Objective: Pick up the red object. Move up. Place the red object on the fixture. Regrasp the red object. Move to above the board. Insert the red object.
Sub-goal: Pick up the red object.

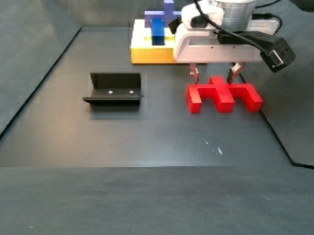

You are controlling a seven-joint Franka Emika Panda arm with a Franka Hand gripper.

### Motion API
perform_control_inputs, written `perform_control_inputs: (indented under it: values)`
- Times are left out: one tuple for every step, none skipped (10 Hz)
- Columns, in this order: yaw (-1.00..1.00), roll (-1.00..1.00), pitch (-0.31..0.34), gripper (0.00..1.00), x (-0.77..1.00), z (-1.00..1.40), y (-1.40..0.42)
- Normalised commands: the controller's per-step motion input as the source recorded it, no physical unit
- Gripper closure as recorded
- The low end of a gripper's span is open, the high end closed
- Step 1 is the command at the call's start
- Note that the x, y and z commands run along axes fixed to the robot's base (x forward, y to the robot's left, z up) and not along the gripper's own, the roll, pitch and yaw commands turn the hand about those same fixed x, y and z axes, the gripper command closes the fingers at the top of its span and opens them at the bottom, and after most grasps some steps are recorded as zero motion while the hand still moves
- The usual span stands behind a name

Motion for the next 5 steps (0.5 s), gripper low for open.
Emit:
perform_control_inputs:
  values:
    - [0.05,0.12,0.000,0.00,-0.05,-0.20,0.07]
    - [0.00,0.01,-0.016,0.00,-0.13,-0.13,0.04]
    - [0.00,0.00,-0.004,0.00,-0.07,-0.03,0.01]
    - [0.00,0.00,0.000,0.00,0.00,0.00,0.00]
    - [0.00,0.00,0.000,0.00,0.00,0.00,0.00]
